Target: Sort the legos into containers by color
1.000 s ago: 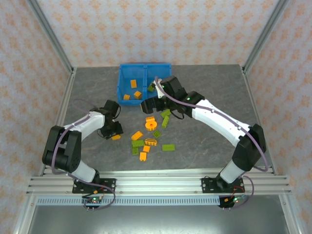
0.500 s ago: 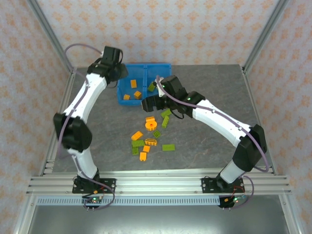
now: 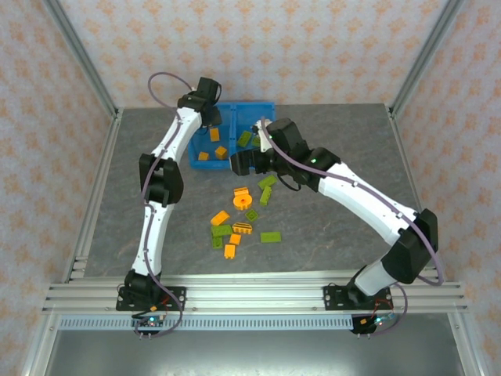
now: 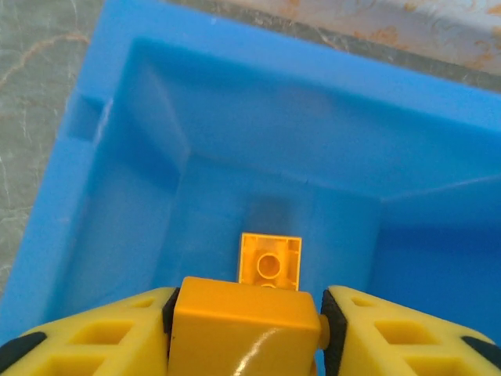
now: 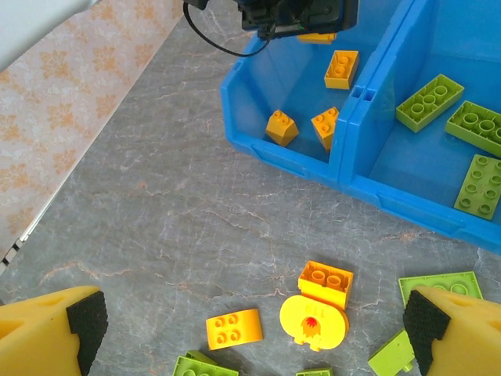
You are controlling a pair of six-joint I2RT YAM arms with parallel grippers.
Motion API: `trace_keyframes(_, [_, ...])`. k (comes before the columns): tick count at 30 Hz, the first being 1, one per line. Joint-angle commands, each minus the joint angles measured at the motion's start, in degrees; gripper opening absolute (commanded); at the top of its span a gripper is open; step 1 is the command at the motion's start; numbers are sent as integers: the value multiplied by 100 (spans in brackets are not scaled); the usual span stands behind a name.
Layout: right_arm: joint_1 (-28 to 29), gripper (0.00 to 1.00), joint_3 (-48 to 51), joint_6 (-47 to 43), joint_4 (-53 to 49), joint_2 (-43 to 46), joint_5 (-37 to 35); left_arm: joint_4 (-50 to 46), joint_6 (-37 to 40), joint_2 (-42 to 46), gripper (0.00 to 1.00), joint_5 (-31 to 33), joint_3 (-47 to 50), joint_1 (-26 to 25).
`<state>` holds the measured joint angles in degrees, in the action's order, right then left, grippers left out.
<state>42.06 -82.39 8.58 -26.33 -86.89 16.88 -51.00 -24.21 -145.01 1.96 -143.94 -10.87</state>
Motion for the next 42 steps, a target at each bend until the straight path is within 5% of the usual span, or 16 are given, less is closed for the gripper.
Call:
trace_keyframes(1, [3,99,97,100,135,51,-111,-63,-24,530,61,15,44,-24])
trace_keyframes(7, [5,99,108,48,86,-119,-394,16,7,1283,69,-320,513,-45])
trace_keyframes(13, [-90,100,298,916,-146,-403,-1835,618,355,3211,74,-547,2185,-222])
trace_keyframes(17, [-436,98,546,1977,-3,-940,-1376,1194,1405,4850,79,-878,3959,-533])
trace_keyframes(24, [-435,92,503,2431,5,-1983,-967,1060,2936,6855,100,-1525,6044,-1075])
trace_keyframes(28, [-384,86,573,2419,-55,-2237,-992,1059,3383,7308,100,-2366,6852,-1077])
trace_keyframes(30, [-374,73,719,2444,1,-2295,-1025,1253,3662,7452,100,-2752,7210,-1133])
trace_keyframes(42, [-348,44,1144,2758,179,-2341,-1074,1946,4482,7477,100,-3429,7795,-1294])
